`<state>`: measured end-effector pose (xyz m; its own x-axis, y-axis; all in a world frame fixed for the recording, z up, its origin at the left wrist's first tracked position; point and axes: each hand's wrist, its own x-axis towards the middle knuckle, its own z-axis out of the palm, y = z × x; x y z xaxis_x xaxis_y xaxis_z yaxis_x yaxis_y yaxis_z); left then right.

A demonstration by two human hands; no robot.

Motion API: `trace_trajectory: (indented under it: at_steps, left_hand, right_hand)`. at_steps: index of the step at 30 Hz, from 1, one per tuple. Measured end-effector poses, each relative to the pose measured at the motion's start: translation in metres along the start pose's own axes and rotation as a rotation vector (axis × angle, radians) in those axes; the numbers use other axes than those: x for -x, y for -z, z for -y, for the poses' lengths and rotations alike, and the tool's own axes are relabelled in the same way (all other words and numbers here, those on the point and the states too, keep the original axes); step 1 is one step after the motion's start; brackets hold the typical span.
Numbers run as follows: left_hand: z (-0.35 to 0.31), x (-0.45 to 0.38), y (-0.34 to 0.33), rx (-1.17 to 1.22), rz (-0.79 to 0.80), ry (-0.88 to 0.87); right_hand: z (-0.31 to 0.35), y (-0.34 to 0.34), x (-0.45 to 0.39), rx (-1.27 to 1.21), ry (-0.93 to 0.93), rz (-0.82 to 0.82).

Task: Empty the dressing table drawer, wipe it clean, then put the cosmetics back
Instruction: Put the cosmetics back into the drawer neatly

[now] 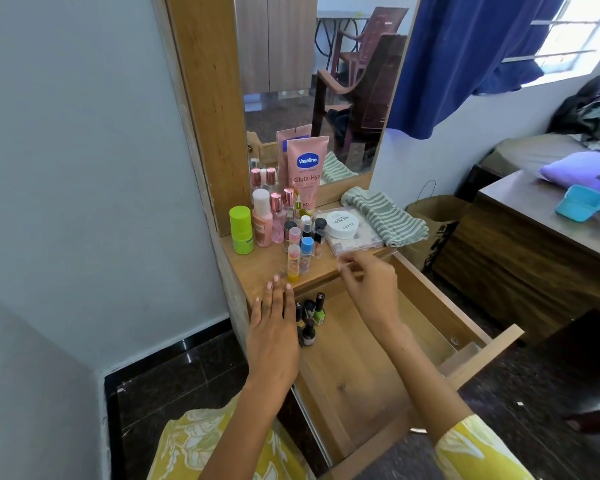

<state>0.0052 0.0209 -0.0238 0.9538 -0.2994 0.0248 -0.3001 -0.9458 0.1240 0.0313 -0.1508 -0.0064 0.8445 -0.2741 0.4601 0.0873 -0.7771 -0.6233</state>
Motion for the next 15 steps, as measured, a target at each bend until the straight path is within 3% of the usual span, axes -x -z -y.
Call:
trace_trajectory:
  at_steps: [3,9,15]
  left_hand:
    - [-0.002,-0.001,-0.001,-0.004,0.009,0.014]
    - [-0.002,0.001,0.001,-0.005,0.004,0.016]
    - [-0.003,0.002,0.001,-0.004,-0.001,0.018]
  right_hand:
    - [-0.005,-0.007,-0.025,0.053,0.085,-0.032]
    - [-0.009,-0.019,-0.061,0.255,0.273,0.089]
    - [-0.011,-0.017,-0.069,0.198,0.308,0.035]
